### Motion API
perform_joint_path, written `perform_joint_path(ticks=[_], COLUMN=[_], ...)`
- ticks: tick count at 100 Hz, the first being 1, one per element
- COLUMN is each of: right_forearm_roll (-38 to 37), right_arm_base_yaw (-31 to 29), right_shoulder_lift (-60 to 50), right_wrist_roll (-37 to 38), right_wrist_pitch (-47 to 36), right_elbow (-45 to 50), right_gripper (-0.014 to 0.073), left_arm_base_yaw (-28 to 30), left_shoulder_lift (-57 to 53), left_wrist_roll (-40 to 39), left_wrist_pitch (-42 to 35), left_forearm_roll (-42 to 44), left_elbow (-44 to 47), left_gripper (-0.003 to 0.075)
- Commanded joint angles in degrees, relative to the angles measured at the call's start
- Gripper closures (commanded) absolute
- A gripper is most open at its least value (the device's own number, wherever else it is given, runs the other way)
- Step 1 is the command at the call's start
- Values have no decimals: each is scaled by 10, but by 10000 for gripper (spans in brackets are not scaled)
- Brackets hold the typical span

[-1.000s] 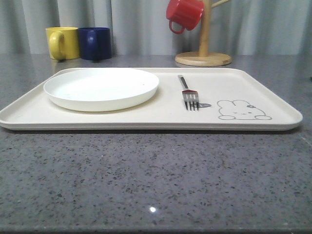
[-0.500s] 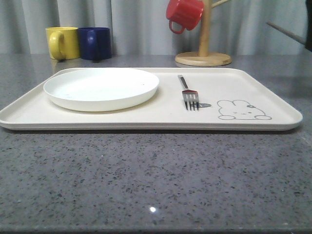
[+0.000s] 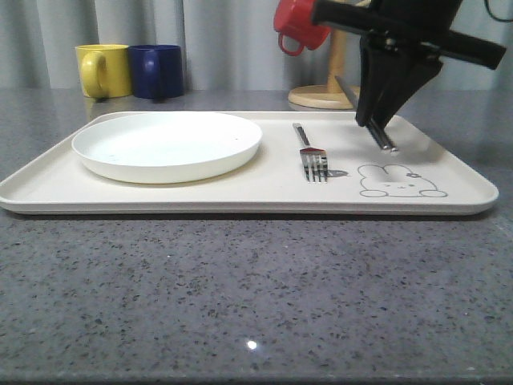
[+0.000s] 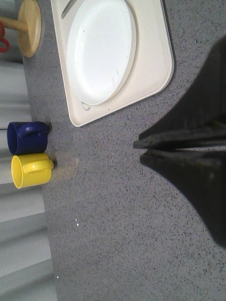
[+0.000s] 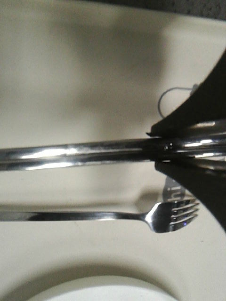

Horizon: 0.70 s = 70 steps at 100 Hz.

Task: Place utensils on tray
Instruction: 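Place the chopsticks on the tray beside the fork and release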

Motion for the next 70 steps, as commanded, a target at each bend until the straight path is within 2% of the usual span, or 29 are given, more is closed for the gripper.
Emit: perform_joint_path(ticks=[1, 30, 37, 44, 61, 70], right_forearm_roll=[11, 7, 6, 6, 6, 6], right_arm_base_yaw=[2, 2, 2, 2, 2, 2], right_shoulder_lift=[-11, 7, 8, 8, 8, 8], right_wrist_roll=[23, 34, 34, 34, 34, 34], right_wrist_pitch=[-24, -28, -29, -29, -27, -27], right_elbow=[-17, -17, -17, -17, -17, -18], right_gripper=[661, 660, 635, 563, 284, 228], left_arm_base_yaw=[-4, -4, -4, -4, -4, -4], left_shoulder_lift=[6, 6, 6, 6, 6, 6], left_wrist_roll=[-5, -5, -5, -5, -5, -5], left_wrist_pitch=[-42, -42, -42, -42, -42, -42], left_forearm_roll=[-3, -3, -3, -3, -3, -3], left_elbow=[-13, -13, -13, -13, -13, -13], left_gripper=[739, 739, 739, 739, 739, 739])
